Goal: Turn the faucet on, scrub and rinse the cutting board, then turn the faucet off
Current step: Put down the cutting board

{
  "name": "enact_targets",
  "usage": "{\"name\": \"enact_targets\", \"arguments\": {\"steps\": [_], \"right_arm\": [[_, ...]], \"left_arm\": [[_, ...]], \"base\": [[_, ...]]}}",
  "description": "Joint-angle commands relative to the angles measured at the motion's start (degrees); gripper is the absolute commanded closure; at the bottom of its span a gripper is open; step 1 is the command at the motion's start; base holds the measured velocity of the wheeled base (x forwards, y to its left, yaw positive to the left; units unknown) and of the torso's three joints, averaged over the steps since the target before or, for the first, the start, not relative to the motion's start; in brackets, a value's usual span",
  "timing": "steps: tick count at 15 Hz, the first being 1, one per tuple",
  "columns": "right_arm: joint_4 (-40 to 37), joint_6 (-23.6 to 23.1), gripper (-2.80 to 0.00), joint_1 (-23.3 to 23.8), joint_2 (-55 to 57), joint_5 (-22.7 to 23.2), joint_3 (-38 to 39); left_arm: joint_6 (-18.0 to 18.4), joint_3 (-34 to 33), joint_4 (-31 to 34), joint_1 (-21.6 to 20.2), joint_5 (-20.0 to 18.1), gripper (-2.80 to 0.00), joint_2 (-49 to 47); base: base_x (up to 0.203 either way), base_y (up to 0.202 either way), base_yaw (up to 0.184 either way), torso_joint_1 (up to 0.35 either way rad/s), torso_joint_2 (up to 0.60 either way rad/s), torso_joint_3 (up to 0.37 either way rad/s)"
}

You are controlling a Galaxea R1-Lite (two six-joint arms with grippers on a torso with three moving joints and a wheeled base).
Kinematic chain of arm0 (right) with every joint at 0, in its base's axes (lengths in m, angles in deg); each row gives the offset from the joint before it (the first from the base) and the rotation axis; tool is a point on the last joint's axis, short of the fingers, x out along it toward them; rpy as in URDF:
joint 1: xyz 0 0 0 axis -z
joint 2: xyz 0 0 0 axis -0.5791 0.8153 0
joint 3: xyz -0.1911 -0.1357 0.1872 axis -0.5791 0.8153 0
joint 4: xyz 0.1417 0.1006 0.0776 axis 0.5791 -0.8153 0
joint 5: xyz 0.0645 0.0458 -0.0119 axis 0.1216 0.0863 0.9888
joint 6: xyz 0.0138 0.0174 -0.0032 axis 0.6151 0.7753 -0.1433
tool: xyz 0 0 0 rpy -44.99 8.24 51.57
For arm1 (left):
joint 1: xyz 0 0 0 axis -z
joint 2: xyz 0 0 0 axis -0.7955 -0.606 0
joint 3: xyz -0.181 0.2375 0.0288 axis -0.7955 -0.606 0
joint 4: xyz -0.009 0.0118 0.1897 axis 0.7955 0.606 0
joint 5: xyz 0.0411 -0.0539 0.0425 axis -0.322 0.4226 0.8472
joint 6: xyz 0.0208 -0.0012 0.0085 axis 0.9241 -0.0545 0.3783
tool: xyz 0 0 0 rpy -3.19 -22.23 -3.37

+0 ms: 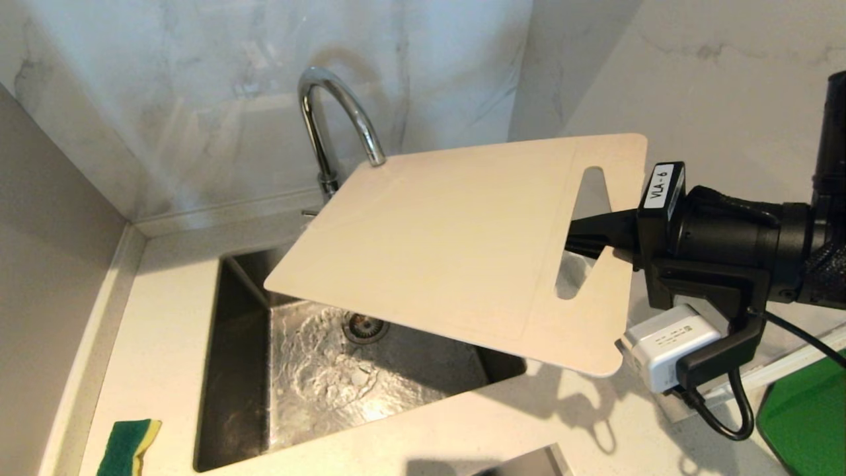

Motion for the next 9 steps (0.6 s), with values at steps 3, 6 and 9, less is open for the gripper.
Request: {"name": "enact_targets", "arguments": {"steps": [3, 6, 9], "right_arm": [[0.57, -0.69, 0.00, 0.92, -1.28, 0.26, 1.17], [0.66, -0.70, 0.00, 0.83, -3.88, 0.29, 5.06], [0.66, -0.55, 0.00, 0.80, -5.07, 0.37, 7.20]], "left_arm": [[-0.01, 0.00, -0.07, -0.01, 0.00, 0.00, -0.05], [-0.01, 0.00, -0.02, -0.01, 0.00, 0.00, -0.05], [-0.01, 0.00, -0.02, -0.01, 0.00, 0.00, -0.05]], "base": [[0.000, 0.000, 0.000, 0.000, 0.00, 0.000], [0.000, 0.000, 0.000, 0.000, 0.00, 0.000], [0.000, 0.000, 0.000, 0.000, 0.00, 0.000]]}}
